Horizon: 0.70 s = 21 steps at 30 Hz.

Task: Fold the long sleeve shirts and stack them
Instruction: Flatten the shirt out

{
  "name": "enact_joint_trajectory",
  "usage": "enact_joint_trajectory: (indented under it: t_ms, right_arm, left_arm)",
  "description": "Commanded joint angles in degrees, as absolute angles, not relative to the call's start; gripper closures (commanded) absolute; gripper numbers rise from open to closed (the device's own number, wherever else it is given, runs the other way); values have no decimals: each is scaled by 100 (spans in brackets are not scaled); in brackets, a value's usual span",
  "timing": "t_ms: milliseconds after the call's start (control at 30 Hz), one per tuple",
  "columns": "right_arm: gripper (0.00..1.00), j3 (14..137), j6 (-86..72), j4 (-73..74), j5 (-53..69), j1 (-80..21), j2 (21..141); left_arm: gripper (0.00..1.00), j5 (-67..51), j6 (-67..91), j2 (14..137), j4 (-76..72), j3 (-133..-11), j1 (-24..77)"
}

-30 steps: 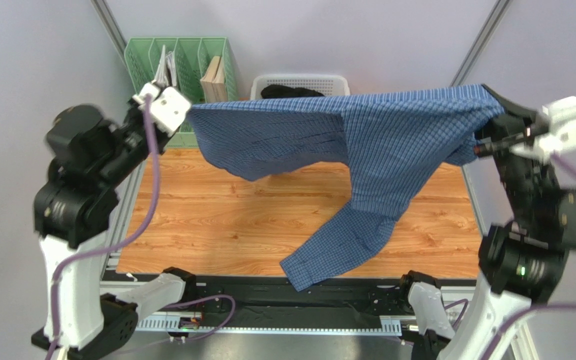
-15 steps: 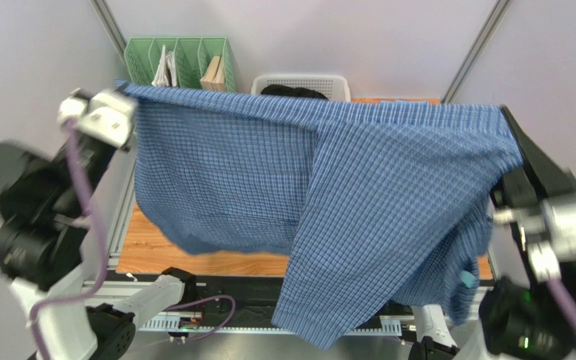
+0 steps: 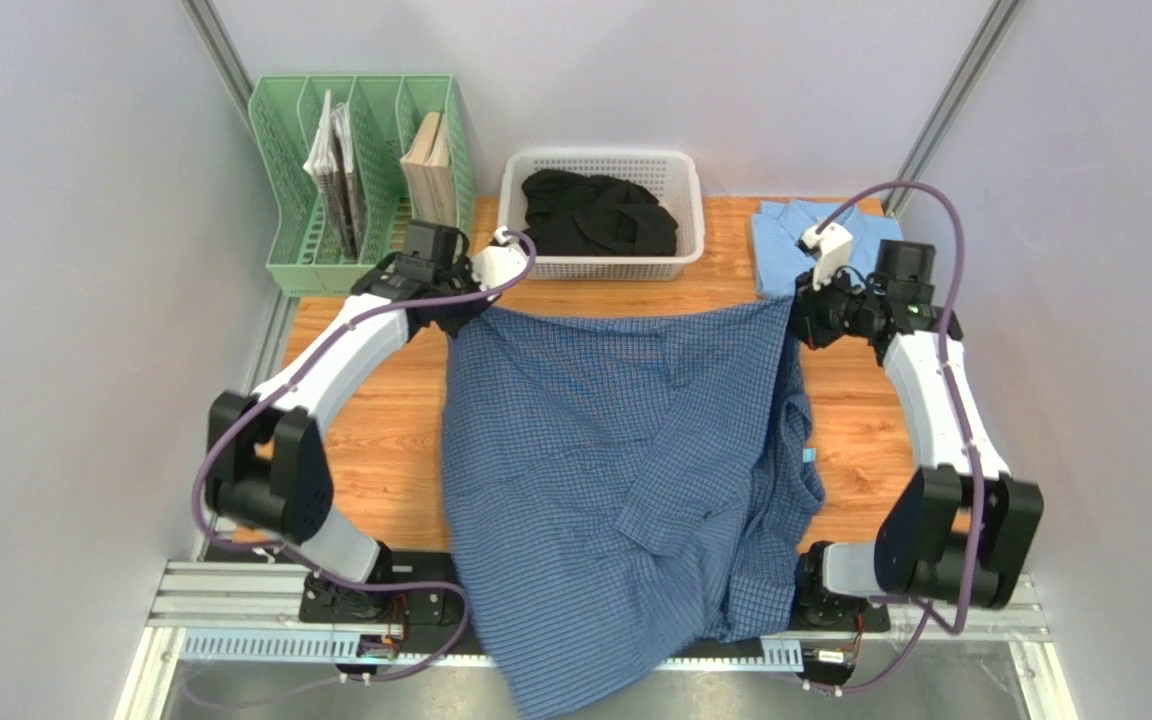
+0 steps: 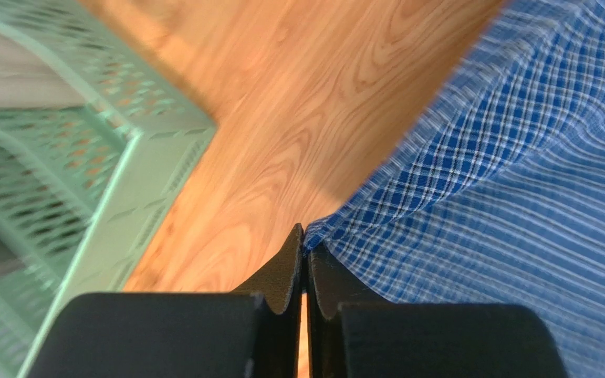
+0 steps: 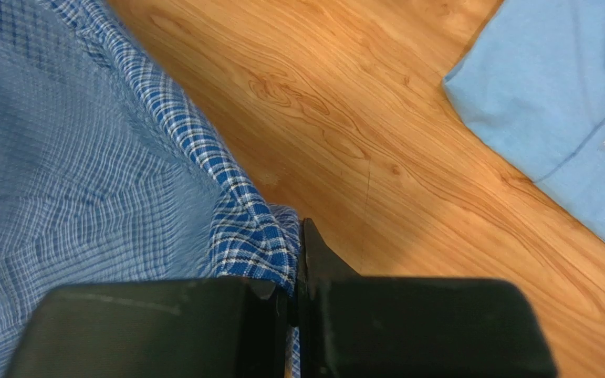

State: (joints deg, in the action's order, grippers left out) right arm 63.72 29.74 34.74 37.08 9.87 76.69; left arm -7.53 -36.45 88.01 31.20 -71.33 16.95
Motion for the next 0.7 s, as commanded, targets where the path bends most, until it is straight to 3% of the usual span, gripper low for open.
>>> enact_joint_trajectory:
  t_ms: [0,300,333,367,433,467,533,567,600,667]
  right_arm:
    - [100,6923,3358,2751,3437,949,8576]
    - [90,8374,2945,2961,2409,896,10581]
    - [86,8681,2927,3040,2234,888,10669]
    - [65,8814,2927,3267,2111,870,10870]
    - [48,9296,3188,3794,1996,896,10968]
    - [30,9368,3260,4136,1969,940,10951]
    - [20,9430,3479,4384,1986,1141,10662]
    - [19,9561,3724,4812,2030,1212,10557]
    - [19,9667,3892,5164,2117,1282,10451]
    - [19,9817,4556,6285,2407,1441,10188]
  left_arm:
    - [100,-1125,-3735,9822,2144,-7628,1582]
    - [100,-738,-3938,11232,2785,-8850,1503]
    - [100,-738,-3929,11259,2847,-8972,1494]
    - [99,-721,-3929,11294,2882,-9026,1477]
    - [90,-747,-3842,11268,3066,-9149,1459]
    - [87,-825,-3780,11215,3163,-9176,1442]
    - [75,-1001,-3613,10952,3400,-9141,1363]
    - [72,-1072,-3569,10855,3514,-9115,1328]
    - [61,-1177,-3534,10628,3664,-9088,1275]
    - [55,-1546,-3542,10364,4112,-8817,1266]
